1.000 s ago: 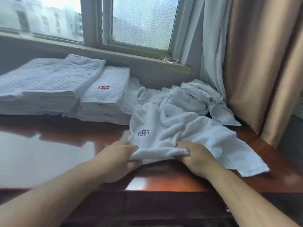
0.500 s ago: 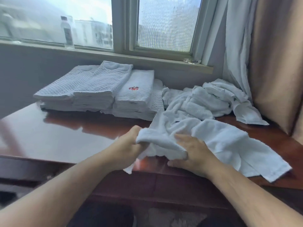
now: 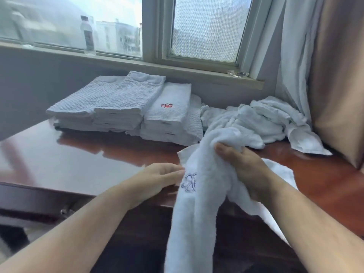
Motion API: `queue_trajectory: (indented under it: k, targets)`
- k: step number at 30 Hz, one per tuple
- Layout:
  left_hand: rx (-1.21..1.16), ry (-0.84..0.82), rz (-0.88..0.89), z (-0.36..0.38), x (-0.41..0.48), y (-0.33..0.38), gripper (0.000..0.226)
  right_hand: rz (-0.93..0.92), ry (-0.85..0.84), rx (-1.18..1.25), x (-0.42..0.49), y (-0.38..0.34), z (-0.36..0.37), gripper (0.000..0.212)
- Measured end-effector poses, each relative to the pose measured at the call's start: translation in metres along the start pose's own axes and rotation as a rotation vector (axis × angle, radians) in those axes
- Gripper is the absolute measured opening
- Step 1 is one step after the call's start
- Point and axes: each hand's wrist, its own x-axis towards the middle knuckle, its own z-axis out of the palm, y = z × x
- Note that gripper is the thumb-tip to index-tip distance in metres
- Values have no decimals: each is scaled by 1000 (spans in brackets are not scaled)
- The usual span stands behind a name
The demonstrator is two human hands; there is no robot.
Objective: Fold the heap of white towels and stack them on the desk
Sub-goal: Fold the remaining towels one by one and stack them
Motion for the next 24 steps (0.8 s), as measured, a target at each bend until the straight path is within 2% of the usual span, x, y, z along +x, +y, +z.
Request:
queue_trajectory:
  k: [3,5,8,10,11,13,14,16,18,20,21,23,24]
  targets:
    - [-341,81,-121,-1,2,6,66,-14,143,-125,8,5,1,23]
    - [-381,44,-222,-4,1,7,72,-24,226,-116,12,8,4,31]
    - [-171,-26,-303,-4,-4,10,52,-6,299,5,18,6,10,53]
    - [-164,12,-294,-3,-5,11,38,11,284,25,23,4,10,48]
    - [-211,83,-246,-3,-3,11,35,14,274,-10,26,5,8,40]
    - [-330,364,-119,-7,2,9,40,52,283,-158,33,4,3,27]
    - [-378,502,-57,-11,4,9,48,81,293,-219,36,1,0,25]
    - [-409,603,51,-22,4,9,62,168,244,-244,40,-6,-7,31]
    - [-262,615,129,-34,2,6,65,322,45,-215,45,-17,-11,46]
    - [3,687,118,-44,1,0,61,419,-54,-430,53,-22,-12,51]
    - [152,752,86,-47,0,-2,58,406,-28,-672,58,-23,-12,52]
    - [399,875,-11,-55,0,-8,56,221,237,-1187,71,-17,-12,52]
    - [485,899,-70,-60,0,-12,56,144,322,-1270,71,-14,-8,57]
